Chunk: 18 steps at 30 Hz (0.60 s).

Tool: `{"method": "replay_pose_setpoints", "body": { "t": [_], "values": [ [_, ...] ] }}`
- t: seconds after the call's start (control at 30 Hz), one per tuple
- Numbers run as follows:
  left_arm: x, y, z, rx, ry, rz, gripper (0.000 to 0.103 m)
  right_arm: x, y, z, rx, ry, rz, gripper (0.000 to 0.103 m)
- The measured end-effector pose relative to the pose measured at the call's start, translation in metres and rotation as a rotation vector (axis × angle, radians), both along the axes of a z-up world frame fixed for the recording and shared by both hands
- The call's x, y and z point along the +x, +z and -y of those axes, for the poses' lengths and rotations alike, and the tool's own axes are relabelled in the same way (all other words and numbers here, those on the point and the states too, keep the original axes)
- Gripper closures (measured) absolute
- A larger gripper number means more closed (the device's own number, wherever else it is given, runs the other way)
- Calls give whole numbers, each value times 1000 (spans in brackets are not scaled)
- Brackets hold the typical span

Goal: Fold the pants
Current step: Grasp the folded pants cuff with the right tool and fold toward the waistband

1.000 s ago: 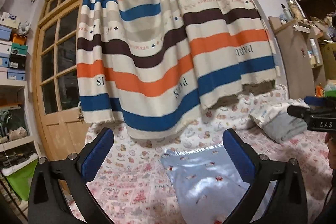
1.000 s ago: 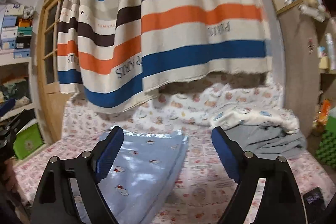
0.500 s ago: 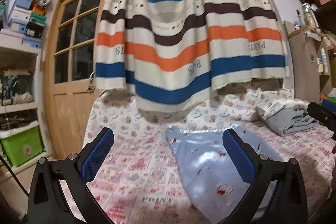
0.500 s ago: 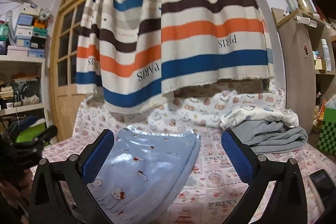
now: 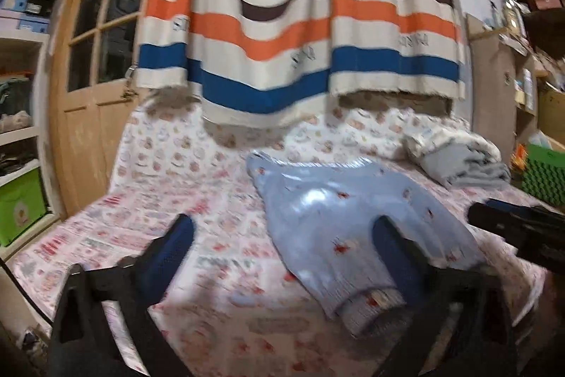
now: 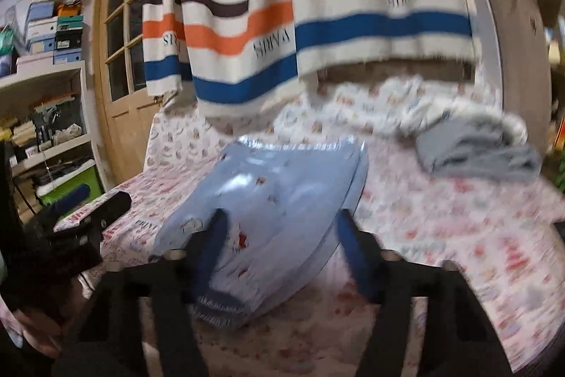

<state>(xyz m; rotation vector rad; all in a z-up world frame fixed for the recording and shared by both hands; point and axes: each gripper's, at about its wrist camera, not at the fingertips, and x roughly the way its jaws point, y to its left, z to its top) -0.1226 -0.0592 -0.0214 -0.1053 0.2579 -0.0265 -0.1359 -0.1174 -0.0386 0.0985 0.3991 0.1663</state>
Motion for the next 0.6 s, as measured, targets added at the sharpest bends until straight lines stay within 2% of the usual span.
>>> {"method": "replay_pose_setpoints", "body": {
  "t": [0.03, 0.13, 0.23, 0.3, 0.37, 0.43, 0.47, 0.6],
  "values": [
    [1, -2, 4, 6, -23, -22, 30, 2, -3, 0, 6, 1, -12, 60],
    [4, -8, 11, -4, -87, -64, 49, -1, -10, 3, 15, -5, -21, 63],
    [6, -15, 16, -15, -114, -100, 56, -5, -16, -2, -3, 15, -24, 64],
    [7, -20, 17, -28, -115, -129, 68, -6, -19, -6, -2, 40, -45, 66],
    [9, -26, 18, -40, -123, -157, 88, -3, -21, -10, 23, 70, -71, 71],
    [12, -31, 19, -41, -115, -181, 98, -2, -24, -15, 22, 82, -84, 73],
    [12, -33, 18, -42, -101, -186, 102, -2, -28, -19, 1, 74, -89, 74],
    [7, -33, 12, -25, -41, -184, 103, -2, -38, -24, -32, 70, -116, 75]
  ]
}}
